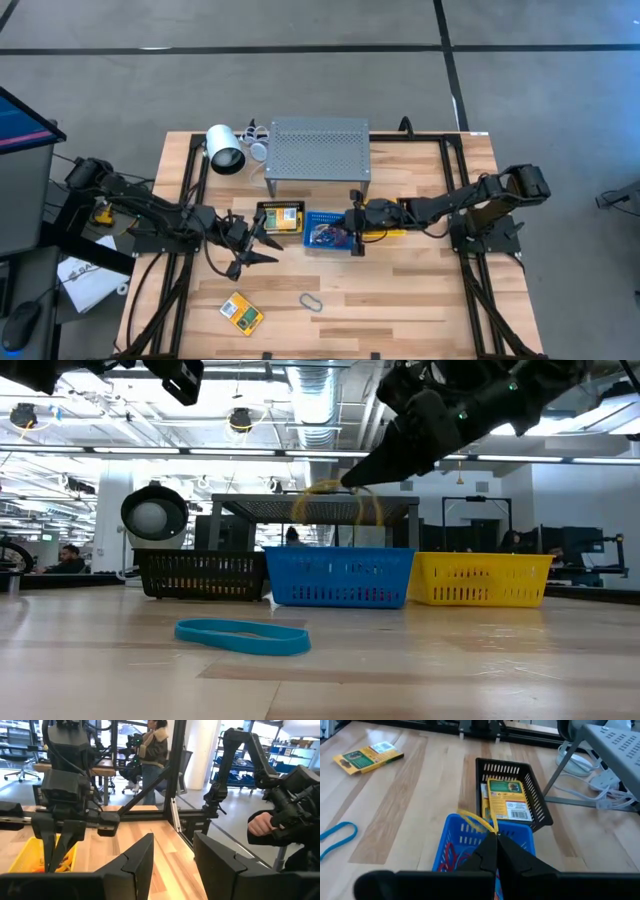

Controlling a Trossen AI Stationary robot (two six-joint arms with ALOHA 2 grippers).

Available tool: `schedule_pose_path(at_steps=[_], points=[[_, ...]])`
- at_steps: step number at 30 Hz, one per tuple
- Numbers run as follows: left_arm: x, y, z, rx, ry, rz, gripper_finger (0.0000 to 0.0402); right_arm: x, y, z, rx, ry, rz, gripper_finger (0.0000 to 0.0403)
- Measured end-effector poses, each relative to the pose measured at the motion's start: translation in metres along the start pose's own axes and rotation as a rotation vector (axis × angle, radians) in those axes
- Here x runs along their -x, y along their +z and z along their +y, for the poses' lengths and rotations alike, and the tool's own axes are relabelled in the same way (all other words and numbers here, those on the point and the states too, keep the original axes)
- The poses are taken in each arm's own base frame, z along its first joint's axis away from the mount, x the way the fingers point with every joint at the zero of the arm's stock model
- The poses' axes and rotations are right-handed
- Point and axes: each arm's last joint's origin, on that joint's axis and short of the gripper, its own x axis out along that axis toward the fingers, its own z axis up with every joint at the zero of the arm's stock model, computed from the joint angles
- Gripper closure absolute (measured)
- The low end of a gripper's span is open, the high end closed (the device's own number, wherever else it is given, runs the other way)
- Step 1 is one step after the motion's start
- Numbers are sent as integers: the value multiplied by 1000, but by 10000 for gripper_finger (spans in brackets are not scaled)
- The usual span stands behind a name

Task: Pick & Place Office Desk Supplies
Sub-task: Put the yellow rubber band into the blue bin

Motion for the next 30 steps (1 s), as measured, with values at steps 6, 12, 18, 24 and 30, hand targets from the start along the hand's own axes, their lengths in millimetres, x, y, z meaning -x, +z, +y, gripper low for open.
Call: schedule_pose_path(at_steps=[6, 12, 18, 24, 30], points=[[0, 0, 0, -23, 1, 1, 266, -4, -7, 1, -6, 0, -9, 403], [0, 0, 0, -23, 7, 1, 266, -27, -24, 7, -22, 22, 22, 403], [0, -1, 0, -19, 8, 10, 266, -36, -26, 8, -25, 22, 34, 403], [0, -1, 0, -19, 7, 11, 266, -35, -31, 9, -29, 23, 77, 403], [0, -1, 0, -19, 7, 11, 266, -35, -35, 9, -50, 24, 122, 402]])
